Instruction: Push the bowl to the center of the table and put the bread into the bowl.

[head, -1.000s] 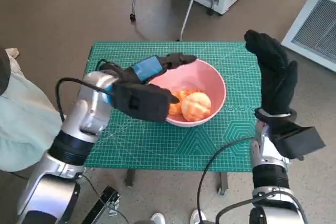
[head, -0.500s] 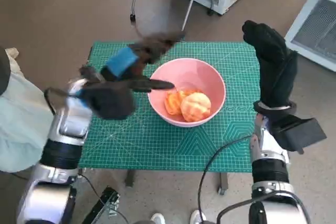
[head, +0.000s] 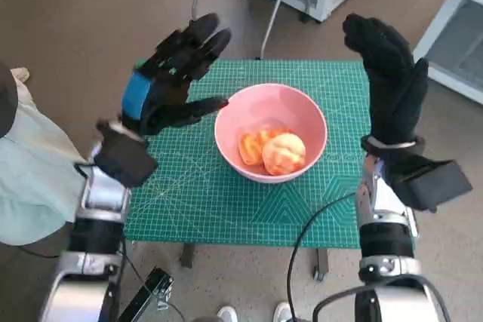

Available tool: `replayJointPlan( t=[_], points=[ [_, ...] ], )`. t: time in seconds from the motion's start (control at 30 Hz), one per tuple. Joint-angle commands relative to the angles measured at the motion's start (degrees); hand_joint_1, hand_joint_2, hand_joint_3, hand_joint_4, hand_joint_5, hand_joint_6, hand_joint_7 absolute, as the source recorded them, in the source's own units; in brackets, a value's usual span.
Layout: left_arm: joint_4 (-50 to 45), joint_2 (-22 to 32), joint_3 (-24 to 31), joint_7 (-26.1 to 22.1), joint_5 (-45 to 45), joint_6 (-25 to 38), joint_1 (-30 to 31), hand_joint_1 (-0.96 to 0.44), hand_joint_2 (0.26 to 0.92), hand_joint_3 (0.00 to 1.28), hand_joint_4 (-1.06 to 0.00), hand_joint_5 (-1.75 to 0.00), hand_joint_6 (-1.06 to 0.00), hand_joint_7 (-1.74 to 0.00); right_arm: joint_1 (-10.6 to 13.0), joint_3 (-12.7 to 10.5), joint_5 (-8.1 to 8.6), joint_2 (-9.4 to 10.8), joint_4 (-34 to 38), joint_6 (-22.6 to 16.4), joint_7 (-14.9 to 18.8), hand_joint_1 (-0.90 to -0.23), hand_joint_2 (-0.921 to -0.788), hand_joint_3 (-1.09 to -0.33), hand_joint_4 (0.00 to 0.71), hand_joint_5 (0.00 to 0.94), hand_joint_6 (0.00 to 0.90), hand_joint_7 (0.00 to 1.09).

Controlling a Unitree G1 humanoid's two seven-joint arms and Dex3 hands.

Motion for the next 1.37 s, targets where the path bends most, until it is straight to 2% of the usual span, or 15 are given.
replayJointPlan(
  t=[0.03,0.13,0.23,0.37,0.53,0.87,1.13,1.37],
  points=[
    [-0.32,-1.07,0.23,5.81,2.68,-3.06,2.23,0.02,0.921,0.06,-0.44,-0.04,-0.45,-0.15,-0.03,0.06,-0.52,-0.54,0.27,1.38,-0.74,-0.493,-0.921,-0.602,0.426,0.001,0.150,0.81],
    [0.52,-0.93,-0.03,7.66,3.70,-4.86,2.58,0.03,0.921,0.07,-0.45,-0.05,-0.45,-0.16,-0.07,-0.01,-0.88,-1.02,0.43,1.64,-0.96,-0.493,-0.921,-0.598,0.426,0.000,0.148,0.81],
    [1.00,-1.19,0.21,7.00,2.02,-5.64,2.70,0.03,0.920,0.08,-0.46,-0.05,-0.45,-0.19,-0.04,-0.09,-0.93,-1.26,0.42,1.83,-1.13,-0.489,-0.921,-0.595,0.425,0.000,0.147,0.80],
    [1.43,-1.81,0.68,5.51,-1.01,-6.22,2.74,0.04,0.920,0.11,-0.47,-0.04,-0.31,-0.46,0.07,-0.13,-1.21,-1.49,0.45,1.97,-1.45,-0.485,-0.921,-0.594,0.423,0.000,0.146,0.80],
    [1.85,-2.25,0.92,4.52,-3.18,-6.69,2.59,0.05,0.921,0.13,-0.48,-0.04,-0.25,-0.58,0.13,0.04,-1.76,-1.57,0.28,2.21,-2.07,-0.483,-0.921,-0.593,0.420,0.000,0.145,0.79],
    [1.69,-2.73,1.15,4.01,-4.26,-6.28,2.82,0.05,0.921,0.16,-0.48,-0.05,-0.23,-0.65,0.23,0.35,-2.95,-1.74,0.52,1.90,-2.88,-0.478,-0.921,-0.594,0.419,0.000,0.143,0.79],
    [1.08,-3.05,1.24,4.03,-4.27,-6.04,3.26,0.06,0.921,0.16,-0.48,-0.05,-0.22,-0.67,0.38,0.64,-3.03,-1.72,0.43,1.95,-3.07,-0.476,-0.921,-0.595,0.418,0.000,0.141,0.78],
    [0.61,-3.16,1.37,4.12,-4.30,-6.27,3.75,0.05,0.921,0.17,-0.49,-0.07,-0.20,-0.70,0.72,1.03,-3.84,-1.80,0.41,1.82,-3.90,-0.467,-0.921,-0.597,0.417,0.000,0.147,0.78]
  ],
)
